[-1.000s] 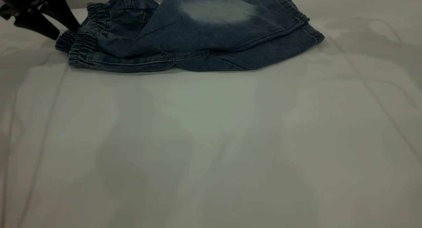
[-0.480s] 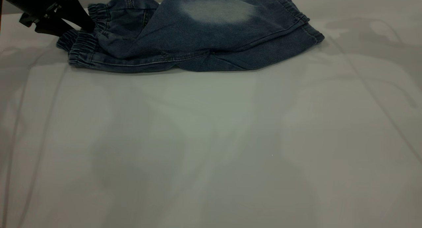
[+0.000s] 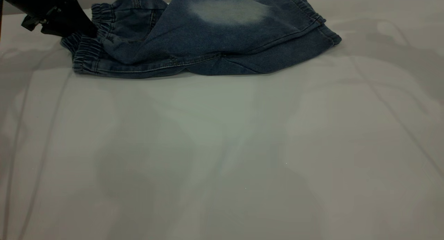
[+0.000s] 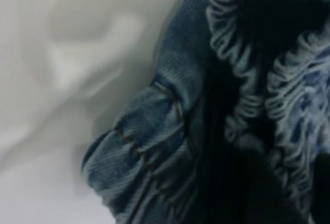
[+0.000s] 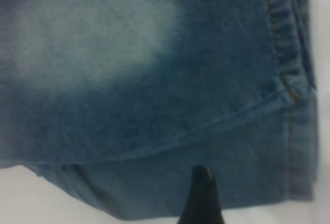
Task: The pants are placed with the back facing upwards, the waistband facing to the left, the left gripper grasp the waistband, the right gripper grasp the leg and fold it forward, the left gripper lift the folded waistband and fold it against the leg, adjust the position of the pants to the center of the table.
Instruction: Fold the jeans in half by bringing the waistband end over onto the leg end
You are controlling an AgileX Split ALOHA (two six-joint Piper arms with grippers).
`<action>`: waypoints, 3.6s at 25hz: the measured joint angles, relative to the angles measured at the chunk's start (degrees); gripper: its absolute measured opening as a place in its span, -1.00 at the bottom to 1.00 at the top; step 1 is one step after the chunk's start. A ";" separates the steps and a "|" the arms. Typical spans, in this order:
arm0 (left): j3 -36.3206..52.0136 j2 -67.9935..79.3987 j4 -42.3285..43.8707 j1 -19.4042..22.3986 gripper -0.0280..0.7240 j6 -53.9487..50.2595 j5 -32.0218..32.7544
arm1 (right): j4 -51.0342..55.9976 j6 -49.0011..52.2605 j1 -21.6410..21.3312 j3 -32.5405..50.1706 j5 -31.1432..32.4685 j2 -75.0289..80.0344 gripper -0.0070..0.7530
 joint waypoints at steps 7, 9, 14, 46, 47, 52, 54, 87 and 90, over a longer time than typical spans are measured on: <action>0.00 0.00 -2.25 0.00 -0.73 0.00 1.17 | 0.17 -1.33 6.15 0.00 -7.81 0.50 0.29; 0.00 0.00 -2.65 0.00 -0.73 0.05 2.40 | 0.17 -1.33 7.53 -0.07 -10.23 1.42 0.29; -0.07 -0.26 -3.65 0.00 -0.73 0.05 6.81 | 0.17 -1.52 10.19 -0.10 -13.19 4.37 0.29; -6.25 -8.81 -3.34 0.00 -0.73 -5.13 6.98 | -3.22 -1.77 13.36 -0.14 -12.61 15.65 0.29; -7.11 -8.81 -3.39 -0.05 -0.73 -5.57 6.98 | -3.25 -1.49 13.35 -0.14 -11.05 15.19 0.29; -9.27 -8.81 -3.48 -1.41 -0.73 -5.65 6.98 | -4.30 -1.08 13.68 0.24 -3.70 12.19 0.29; -9.27 -8.81 -3.31 -2.41 -0.73 -5.65 6.98 | -4.39 -1.08 13.68 0.27 -3.33 10.26 0.29; -9.30 -8.75 -3.91 -21.07 -0.73 -6.07 6.40 | -11.71 6.16 13.80 -7.59 -8.17 13.83 0.28; -9.30 -8.75 -3.98 -22.81 -0.73 -6.07 4.46 | -12.94 6.48 13.80 -8.05 -7.62 13.90 0.28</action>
